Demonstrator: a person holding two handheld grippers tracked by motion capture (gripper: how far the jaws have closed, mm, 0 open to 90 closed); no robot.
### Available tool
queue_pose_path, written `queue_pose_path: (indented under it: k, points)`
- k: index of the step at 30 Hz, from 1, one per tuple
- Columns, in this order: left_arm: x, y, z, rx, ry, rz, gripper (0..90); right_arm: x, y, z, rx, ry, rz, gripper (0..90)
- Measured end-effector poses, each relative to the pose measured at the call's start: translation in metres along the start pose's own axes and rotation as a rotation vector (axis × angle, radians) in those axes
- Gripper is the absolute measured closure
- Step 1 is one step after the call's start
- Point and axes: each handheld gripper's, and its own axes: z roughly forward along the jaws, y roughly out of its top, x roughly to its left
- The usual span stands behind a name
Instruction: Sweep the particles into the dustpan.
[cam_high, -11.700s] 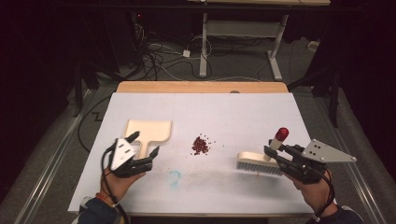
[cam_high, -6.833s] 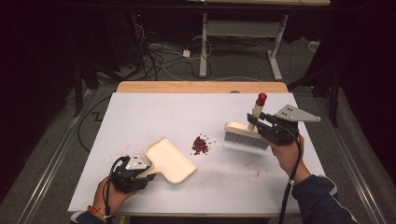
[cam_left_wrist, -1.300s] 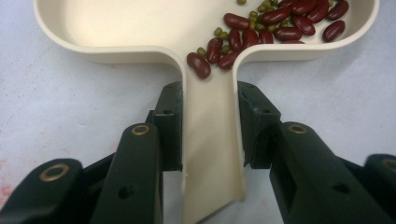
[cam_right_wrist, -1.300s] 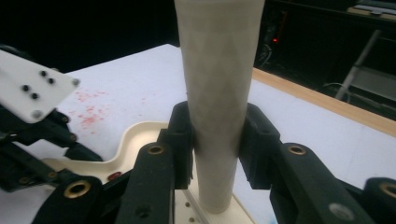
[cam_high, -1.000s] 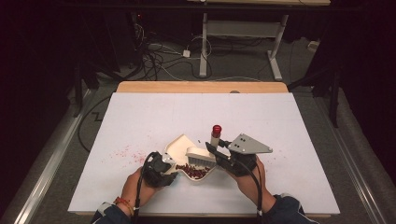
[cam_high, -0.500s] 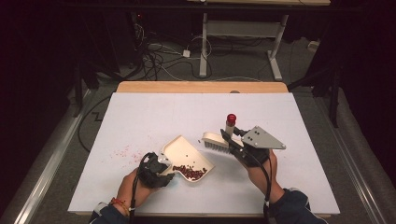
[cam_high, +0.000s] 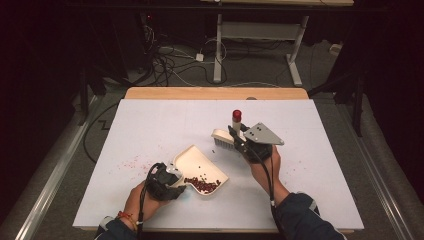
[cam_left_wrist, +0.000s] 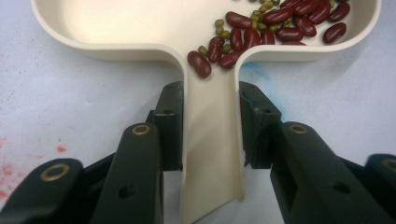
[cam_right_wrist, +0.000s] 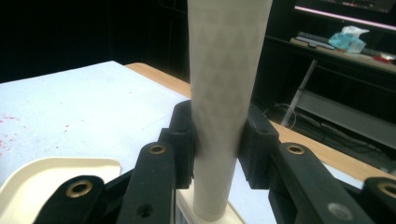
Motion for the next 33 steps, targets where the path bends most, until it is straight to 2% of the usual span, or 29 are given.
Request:
queue_pose_path:
  k: [2, 5, 8, 10, 12, 16, 18, 23, 25, 27, 31, 33]
  points:
    - [0.000, 0.000, 0.000, 0.000, -0.002, -0.004, 63.7, 0.005, -0.003, 0.004, 0.008, 0.028, 0.000, 70.2]
    - [0.000, 0.000, 0.000, 0.001, -0.003, -0.004, 63.6, 0.013, -0.001, 0.002, 0.018, 0.046, -0.016, 70.1]
    - [0.002, 0.000, 0.000, -0.003, -0.008, -0.012, 63.6, 0.019, -0.002, -0.007, 0.018, 0.099, 0.001, 70.1]
    - [0.003, -0.001, -0.001, -0.003, -0.005, -0.013, 63.6, 0.024, -0.001, -0.014, 0.021, 0.134, -0.009, 70.1]
    - [0.003, -0.001, -0.001, -0.004, -0.006, -0.016, 63.6, 0.029, 0.001, -0.020, 0.019, 0.185, 0.008, 70.2]
    - [0.003, 0.000, -0.001, 0.002, 0.002, -0.009, 63.6, 0.043, 0.007, -0.033, 0.001, 0.246, -0.012, 70.3]
    - [0.002, 0.000, -0.001, 0.002, 0.006, -0.006, 63.6, 0.045, 0.010, -0.036, -0.008, 0.253, -0.017, 70.2]
    - [0.003, 0.000, -0.001, -0.003, 0.002, -0.006, 63.6, 0.038, 0.014, -0.042, -0.046, 0.227, -0.009, 70.2]
    - [0.003, -0.001, -0.001, -0.004, -0.001, -0.005, 63.6, 0.035, 0.015, -0.040, -0.064, 0.192, -0.024, 70.2]
    - [0.003, 0.000, -0.001, -0.006, 0.003, -0.001, 63.6, 0.033, 0.013, -0.035, -0.074, 0.178, -0.018, 70.2]
    - [0.003, 0.001, -0.001, -0.015, 0.007, -0.004, 63.6, 0.037, 0.006, -0.022, -0.057, 0.173, -0.023, 70.2]
    - [0.003, 0.002, -0.001, -0.018, 0.012, -0.003, 63.6, 0.042, 0.004, -0.018, -0.044, 0.190, -0.025, 70.2]
